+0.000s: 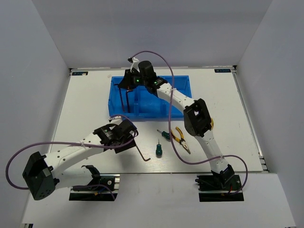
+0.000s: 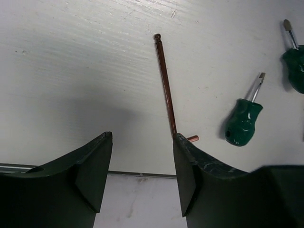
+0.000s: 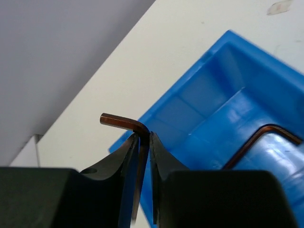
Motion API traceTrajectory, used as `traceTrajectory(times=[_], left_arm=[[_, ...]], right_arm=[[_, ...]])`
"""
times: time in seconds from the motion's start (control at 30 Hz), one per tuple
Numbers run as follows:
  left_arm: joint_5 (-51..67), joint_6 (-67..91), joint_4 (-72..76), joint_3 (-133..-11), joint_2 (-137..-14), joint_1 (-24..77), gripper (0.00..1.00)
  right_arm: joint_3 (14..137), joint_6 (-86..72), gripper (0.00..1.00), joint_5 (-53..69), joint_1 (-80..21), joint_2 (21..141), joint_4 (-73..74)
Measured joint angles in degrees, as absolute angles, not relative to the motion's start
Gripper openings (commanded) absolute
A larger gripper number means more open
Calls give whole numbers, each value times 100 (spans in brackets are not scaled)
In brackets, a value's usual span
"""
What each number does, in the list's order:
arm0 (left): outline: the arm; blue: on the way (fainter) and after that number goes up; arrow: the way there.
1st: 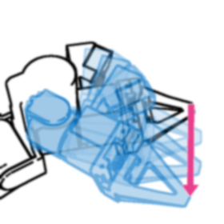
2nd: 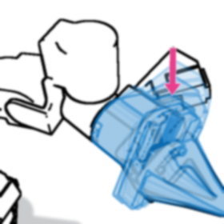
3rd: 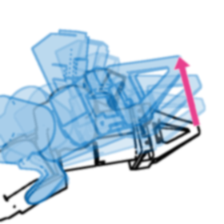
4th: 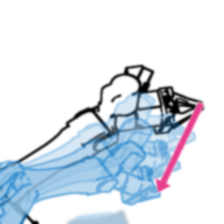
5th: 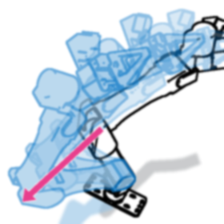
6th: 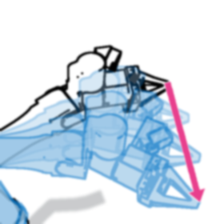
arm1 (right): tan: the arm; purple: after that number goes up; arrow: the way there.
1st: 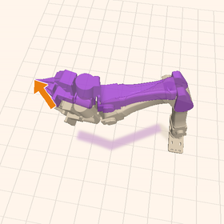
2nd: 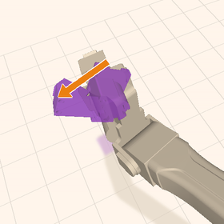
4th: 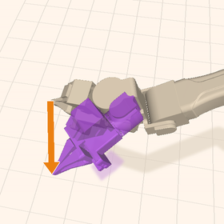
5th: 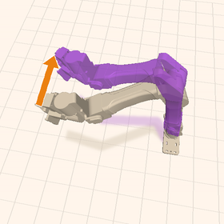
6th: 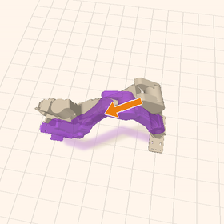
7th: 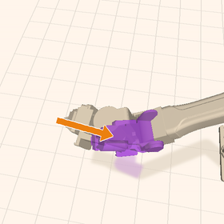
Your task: Sort the tools into containers
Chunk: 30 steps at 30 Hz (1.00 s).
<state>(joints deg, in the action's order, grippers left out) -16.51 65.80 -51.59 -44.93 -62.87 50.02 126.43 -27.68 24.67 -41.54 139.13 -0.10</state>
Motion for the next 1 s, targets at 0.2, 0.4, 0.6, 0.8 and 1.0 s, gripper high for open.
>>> traceTrajectory(times=[0.2, 0.4, 0.6, 0.8, 1.0], left_arm=[[-1555, 6543, -4790, -4506, -7011, 5057, 64], [-1535, 6534, -4604, -4582, -7164, 5155, 64], [-1540, 6539, -4491, -4814, -7603, 5251, 60], [-1557, 6554, -4512, -5100, -8433, 5398, 53], [-1553, 6674, -4519, -5124, -9061, 5579, 47]], right_arm=[[12641, -2265, 34, 2178, -3938, 13913, 8], [12630, -1942, 40, 2001, -3824, 13911, 32], [12051, -1706, 37, 1916, -3771, 13380, 397], [10302, -1085, 35, 1667, -3315, 11297, 1103], [7850, -530, 35, 1592, -2414, 8772, 1168]])
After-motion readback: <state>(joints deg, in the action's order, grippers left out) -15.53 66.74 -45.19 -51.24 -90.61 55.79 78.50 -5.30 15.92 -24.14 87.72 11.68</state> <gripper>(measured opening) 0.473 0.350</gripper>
